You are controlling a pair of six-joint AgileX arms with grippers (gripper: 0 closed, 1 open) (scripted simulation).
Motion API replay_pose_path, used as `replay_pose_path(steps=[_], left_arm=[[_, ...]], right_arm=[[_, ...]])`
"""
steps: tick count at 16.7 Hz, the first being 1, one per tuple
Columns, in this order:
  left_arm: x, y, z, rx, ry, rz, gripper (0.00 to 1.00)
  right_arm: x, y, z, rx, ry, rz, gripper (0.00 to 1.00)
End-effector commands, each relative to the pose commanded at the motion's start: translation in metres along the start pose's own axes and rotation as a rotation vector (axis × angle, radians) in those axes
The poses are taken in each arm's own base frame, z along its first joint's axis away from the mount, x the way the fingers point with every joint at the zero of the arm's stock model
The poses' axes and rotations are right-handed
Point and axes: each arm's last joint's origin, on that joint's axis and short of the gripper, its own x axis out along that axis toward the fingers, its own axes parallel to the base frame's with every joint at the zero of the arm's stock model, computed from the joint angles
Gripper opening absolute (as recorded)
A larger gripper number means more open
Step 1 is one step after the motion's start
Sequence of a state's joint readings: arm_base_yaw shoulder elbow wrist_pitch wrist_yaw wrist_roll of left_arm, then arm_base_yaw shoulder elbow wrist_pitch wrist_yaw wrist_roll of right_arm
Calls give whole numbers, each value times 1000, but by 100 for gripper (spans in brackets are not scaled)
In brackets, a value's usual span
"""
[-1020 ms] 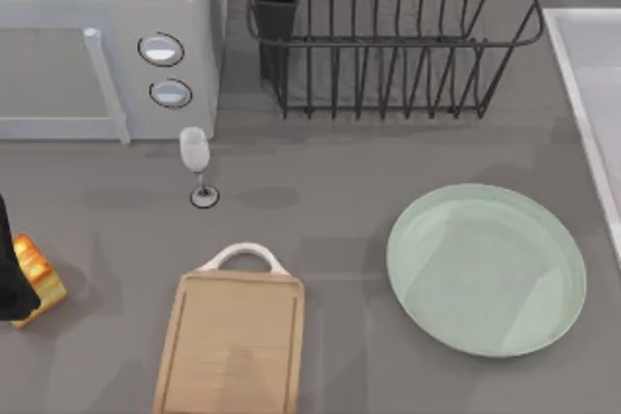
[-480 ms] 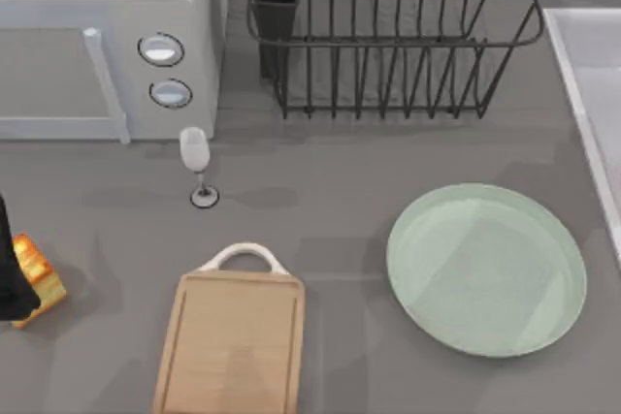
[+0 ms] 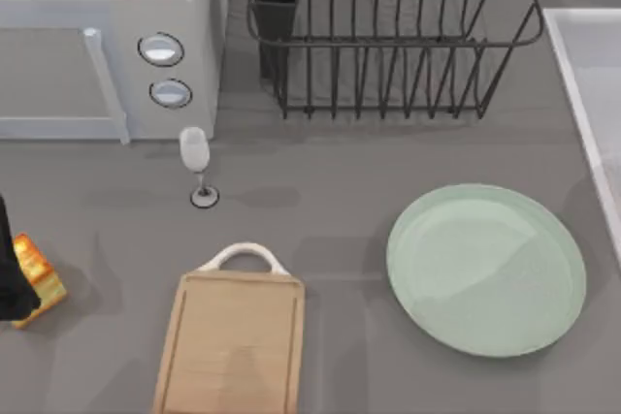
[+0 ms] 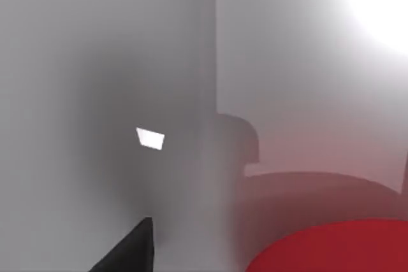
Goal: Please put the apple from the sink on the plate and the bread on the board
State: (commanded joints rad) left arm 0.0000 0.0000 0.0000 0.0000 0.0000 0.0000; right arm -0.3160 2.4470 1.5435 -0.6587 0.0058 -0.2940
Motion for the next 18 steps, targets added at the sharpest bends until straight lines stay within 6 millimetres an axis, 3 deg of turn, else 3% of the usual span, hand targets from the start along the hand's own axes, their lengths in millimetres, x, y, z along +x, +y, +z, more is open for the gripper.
replay_pose_path(steps=[2, 5, 18], left_arm=[[0, 0, 0, 0, 0, 0, 100], [0, 0, 0, 0, 0, 0, 100], [0, 0, 0, 0, 0, 0, 100]], right_arm=[[10, 1, -3, 0, 8, 3, 100], [10, 1, -3, 0, 8, 3, 100], [10, 1, -3, 0, 8, 3, 2]])
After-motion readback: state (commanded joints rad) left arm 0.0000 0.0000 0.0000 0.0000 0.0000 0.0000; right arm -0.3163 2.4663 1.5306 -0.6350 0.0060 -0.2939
